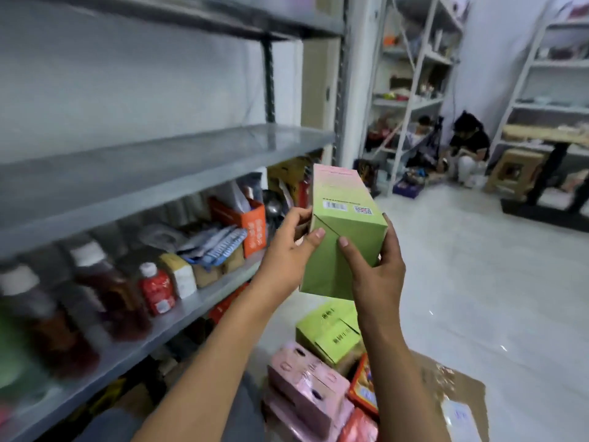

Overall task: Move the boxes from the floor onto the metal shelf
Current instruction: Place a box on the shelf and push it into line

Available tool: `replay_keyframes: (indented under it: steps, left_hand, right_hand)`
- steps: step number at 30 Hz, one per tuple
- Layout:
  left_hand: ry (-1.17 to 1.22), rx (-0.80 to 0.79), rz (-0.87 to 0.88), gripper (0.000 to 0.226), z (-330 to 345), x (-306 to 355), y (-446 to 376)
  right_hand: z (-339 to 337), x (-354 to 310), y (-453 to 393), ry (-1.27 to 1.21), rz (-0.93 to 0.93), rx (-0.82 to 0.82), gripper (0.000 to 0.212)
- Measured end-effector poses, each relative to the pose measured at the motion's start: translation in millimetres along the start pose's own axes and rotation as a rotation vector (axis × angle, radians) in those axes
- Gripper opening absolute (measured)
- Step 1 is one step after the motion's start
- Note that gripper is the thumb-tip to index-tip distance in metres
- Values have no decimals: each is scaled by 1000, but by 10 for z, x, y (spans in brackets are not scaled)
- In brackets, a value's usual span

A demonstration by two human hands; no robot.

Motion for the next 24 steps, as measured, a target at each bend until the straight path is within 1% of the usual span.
replay_keyframes:
  steps: [2,4,5,8,12,17,19,22,24]
  left_hand:
    - [-71,58,68,21,-324,336,38]
    - [-104,84,78,24,-547,575,79]
    - [-140,126,89,27,-682,696,121]
    - [-260,230,145,35,-1051,1054,269]
    - [-433,298,144,35,-1569,1491,430]
    - [-578,357,108,40,-2172,1855,512]
    - [-642,375,99,41,-2360,1990,537]
    - [-911,426,169,37,-2606,2198,487]
    - [-1112,404,199,35,-2738,2310,428]
  right_hand:
    - [330,-199,54,-36,-39,-69,61]
    - [562,-352,93,-64,-64,-117,59]
    - [693,-445,136,-93,-72,-147,59]
    - [1057,-635,276,-143,-100,-229,65]
    - [1571,-853,502,-236,-92,-361,72]
    - [2189,-1051,656,-302,-60,-478,65]
    - [2446,-1079,724,-350,-13,-513,67]
    - [2849,-1051,815,-411,61,-527,74]
    - [3075,-1016,860,-498,142,-505,75]
Point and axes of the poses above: each hand's wrist, its own y-axis away from the middle knuckle, its own z-axis out of the palm, x = y × z, the point moved 2 cm from there along -y, towards the middle knuckle, and after that the axes turned 1 degree about x, right-handed, at the moved point
